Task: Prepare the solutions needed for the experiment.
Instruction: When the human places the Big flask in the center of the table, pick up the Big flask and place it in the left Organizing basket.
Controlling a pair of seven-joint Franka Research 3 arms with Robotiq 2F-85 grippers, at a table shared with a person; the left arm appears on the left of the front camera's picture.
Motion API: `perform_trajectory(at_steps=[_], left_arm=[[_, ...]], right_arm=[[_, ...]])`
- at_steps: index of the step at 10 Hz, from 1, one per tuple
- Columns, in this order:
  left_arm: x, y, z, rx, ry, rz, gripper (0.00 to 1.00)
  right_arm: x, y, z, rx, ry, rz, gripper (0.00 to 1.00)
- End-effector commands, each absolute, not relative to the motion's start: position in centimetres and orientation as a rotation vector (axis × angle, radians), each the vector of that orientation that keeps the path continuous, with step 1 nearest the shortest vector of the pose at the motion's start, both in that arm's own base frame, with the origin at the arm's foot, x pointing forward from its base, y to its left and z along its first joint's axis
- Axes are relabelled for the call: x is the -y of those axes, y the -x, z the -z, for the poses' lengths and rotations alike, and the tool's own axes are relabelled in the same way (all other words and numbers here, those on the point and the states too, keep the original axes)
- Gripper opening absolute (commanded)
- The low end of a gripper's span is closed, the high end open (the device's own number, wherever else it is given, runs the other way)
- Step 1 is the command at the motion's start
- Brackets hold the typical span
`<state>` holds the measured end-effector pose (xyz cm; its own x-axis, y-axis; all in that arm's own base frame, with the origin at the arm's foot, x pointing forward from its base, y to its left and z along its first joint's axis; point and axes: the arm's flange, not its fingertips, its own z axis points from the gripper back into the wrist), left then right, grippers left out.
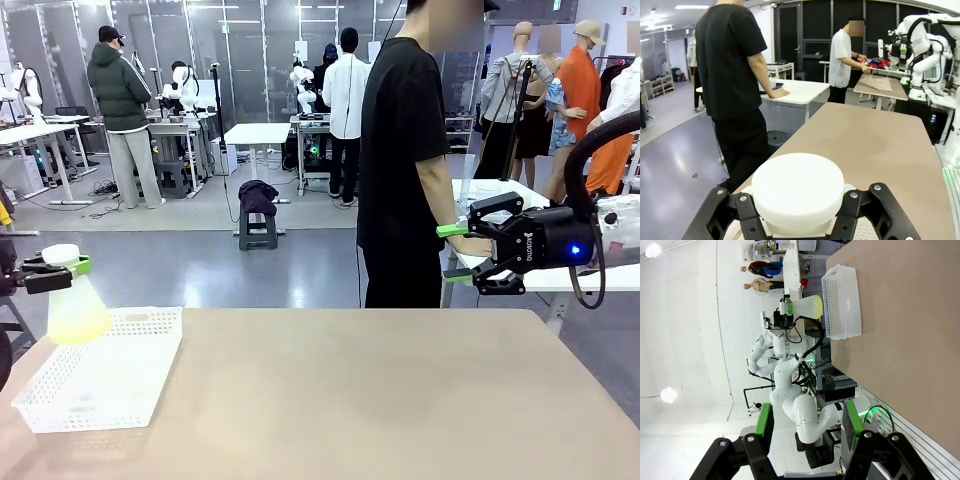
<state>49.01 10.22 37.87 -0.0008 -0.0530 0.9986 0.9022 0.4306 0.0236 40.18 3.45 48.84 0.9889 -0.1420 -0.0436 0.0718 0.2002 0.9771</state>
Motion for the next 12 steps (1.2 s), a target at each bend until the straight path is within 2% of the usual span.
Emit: perform_trajectory(at_steps=[1,12], left_arm=[[-10.8,-50.1,-36.8,1.365,0.907,0.955,0.22],[-7.5,-53.2,-29.2,1.276,0.915,0.946,0.22]], right_arm=[[-3.6,-40.2,-48.9,0.072,-1.363,0.152,0.7],[-3.6,-40.2,-48.9,0.072,-1.363,0.152,0.7]])
